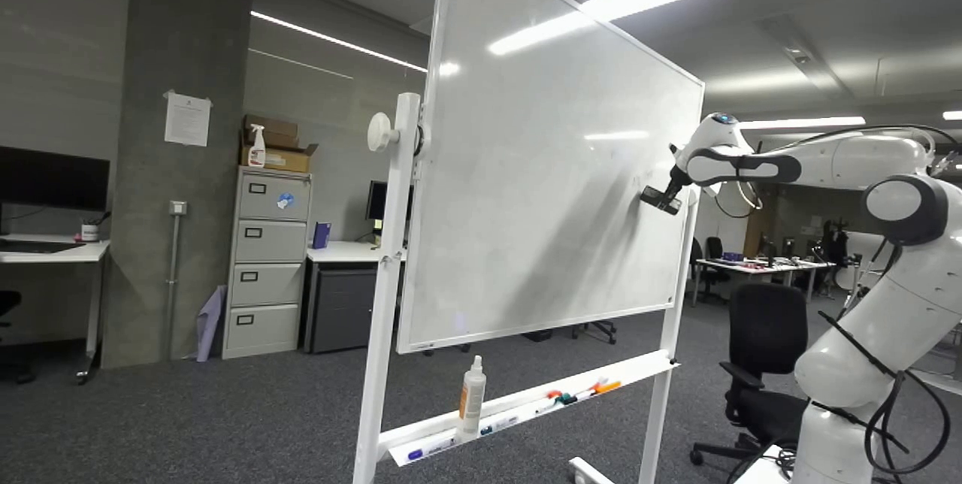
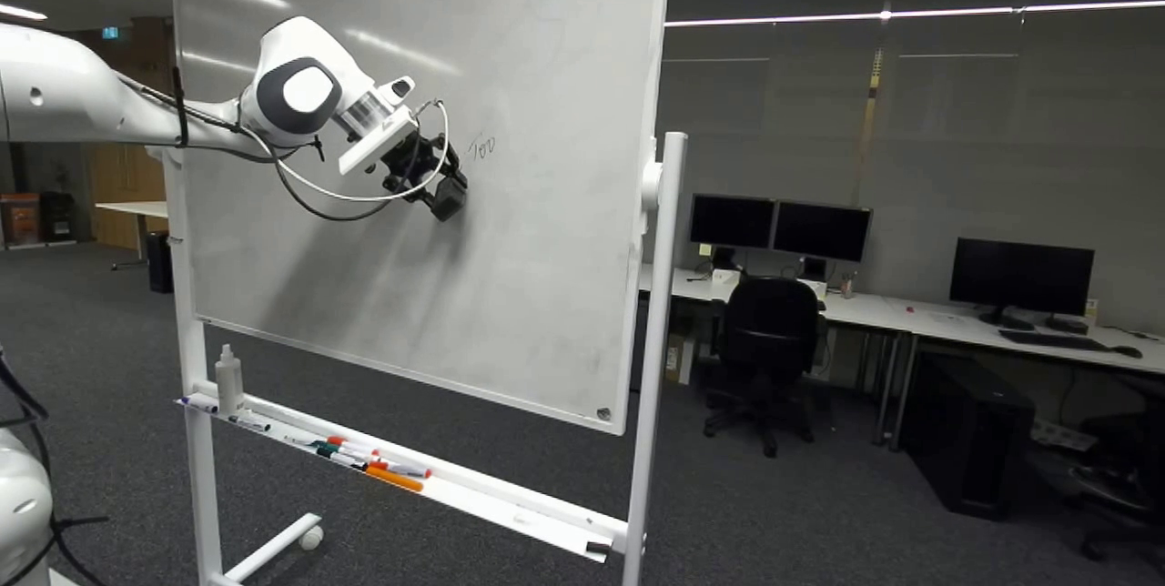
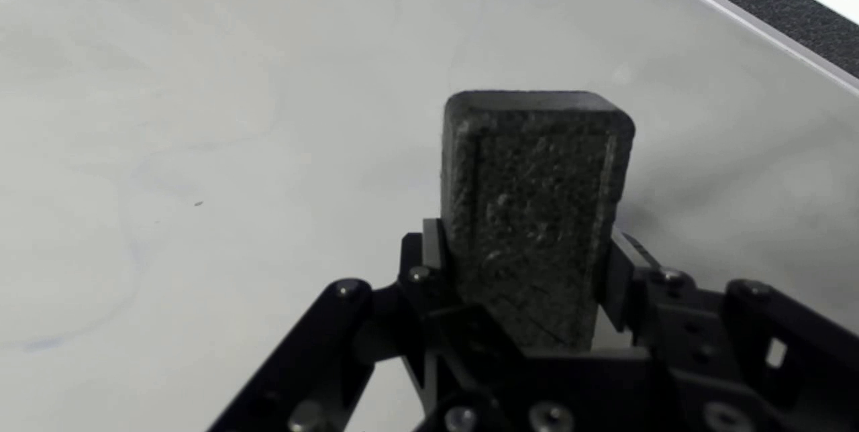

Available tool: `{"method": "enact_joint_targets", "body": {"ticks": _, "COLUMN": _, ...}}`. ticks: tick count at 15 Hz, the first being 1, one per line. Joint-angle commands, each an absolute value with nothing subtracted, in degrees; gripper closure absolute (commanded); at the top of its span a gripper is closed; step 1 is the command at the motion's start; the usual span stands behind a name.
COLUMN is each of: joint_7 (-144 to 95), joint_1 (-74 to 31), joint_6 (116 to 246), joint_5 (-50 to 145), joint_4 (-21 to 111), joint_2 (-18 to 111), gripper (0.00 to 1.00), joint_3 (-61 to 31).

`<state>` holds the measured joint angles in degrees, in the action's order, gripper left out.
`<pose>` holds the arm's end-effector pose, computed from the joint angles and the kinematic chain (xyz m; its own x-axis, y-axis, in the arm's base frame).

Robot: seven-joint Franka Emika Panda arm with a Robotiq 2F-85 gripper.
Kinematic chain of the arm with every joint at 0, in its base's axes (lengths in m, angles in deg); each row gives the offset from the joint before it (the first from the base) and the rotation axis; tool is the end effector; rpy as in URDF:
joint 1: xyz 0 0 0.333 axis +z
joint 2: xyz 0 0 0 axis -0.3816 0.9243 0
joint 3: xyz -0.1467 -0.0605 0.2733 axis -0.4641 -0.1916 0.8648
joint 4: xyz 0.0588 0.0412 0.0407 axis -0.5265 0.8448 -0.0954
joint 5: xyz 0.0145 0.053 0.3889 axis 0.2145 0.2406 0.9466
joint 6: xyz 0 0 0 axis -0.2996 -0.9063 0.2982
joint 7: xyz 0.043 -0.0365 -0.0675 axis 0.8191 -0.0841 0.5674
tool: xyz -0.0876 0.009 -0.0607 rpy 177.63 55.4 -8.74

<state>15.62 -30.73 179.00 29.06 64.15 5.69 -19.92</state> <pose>0.4355 -0.1633 0.7402 0.7654 0.5212 0.3776 0.1921 -0.7450 0.6388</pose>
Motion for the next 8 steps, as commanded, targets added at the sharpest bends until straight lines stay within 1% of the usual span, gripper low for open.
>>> {"method": "enact_joint_targets", "body": {"ticks": 1, "joint_7": 13.0, "joint_1": -30.5, "joint_6": 177.6, "joint_5": 27.3, "joint_4": 59.5, "joint_2": 8.7, "gripper": 0.66, "joint_3": -18.9}}
{"method": "enact_joint_targets", "body": {"ticks": 8, "joint_7": 12.0, "joint_1": -30.3, "joint_6": 177.3, "joint_5": 27.4, "joint_4": 54.6, "joint_2": 11.7, "gripper": 0.66, "joint_3": -18.3}}
